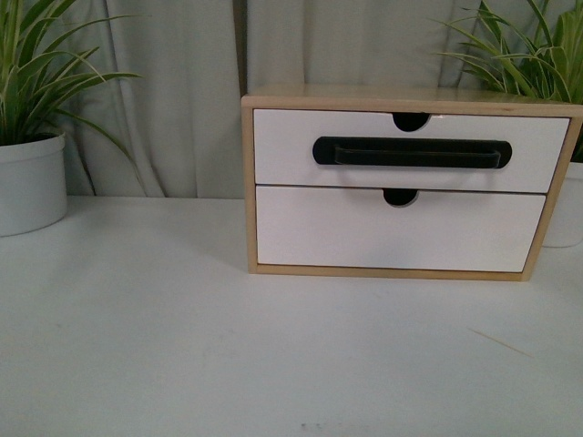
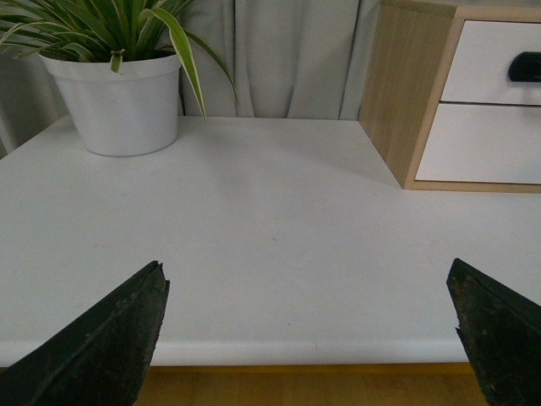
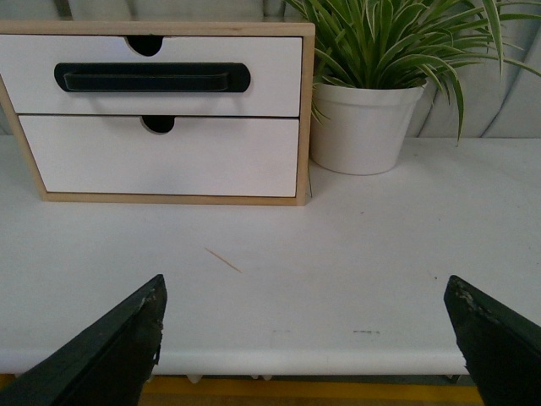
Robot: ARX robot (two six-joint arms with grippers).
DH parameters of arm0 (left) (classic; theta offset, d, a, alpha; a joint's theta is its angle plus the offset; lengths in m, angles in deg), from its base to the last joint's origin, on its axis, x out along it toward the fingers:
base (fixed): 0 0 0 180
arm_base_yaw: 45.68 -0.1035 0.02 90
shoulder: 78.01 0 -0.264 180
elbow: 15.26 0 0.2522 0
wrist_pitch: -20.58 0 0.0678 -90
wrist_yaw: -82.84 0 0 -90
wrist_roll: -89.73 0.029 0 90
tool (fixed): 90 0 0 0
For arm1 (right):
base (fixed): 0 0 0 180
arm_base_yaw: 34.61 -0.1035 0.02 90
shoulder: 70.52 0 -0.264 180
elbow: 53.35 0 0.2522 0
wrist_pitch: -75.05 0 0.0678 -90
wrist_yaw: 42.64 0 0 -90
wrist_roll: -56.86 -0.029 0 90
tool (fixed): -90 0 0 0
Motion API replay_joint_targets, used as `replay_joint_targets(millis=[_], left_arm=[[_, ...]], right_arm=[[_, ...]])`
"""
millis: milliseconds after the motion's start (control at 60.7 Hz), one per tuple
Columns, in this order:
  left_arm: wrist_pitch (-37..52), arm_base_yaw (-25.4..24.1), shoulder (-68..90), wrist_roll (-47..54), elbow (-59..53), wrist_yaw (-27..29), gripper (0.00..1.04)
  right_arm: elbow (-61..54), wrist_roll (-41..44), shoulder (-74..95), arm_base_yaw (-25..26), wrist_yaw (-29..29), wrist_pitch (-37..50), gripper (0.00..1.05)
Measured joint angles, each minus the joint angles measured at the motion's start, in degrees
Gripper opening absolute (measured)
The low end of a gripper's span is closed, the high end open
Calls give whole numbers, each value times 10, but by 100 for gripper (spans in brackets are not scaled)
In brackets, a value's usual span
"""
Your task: Close drawer sideways
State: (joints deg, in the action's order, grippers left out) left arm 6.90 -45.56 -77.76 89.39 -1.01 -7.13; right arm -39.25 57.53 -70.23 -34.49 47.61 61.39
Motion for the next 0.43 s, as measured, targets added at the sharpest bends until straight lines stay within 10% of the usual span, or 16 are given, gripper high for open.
replay_joint_targets(millis=[429], left_arm=[[0, 0, 0, 0, 0, 0, 99]], right_arm=[[0, 0, 0, 0, 0, 0, 96]])
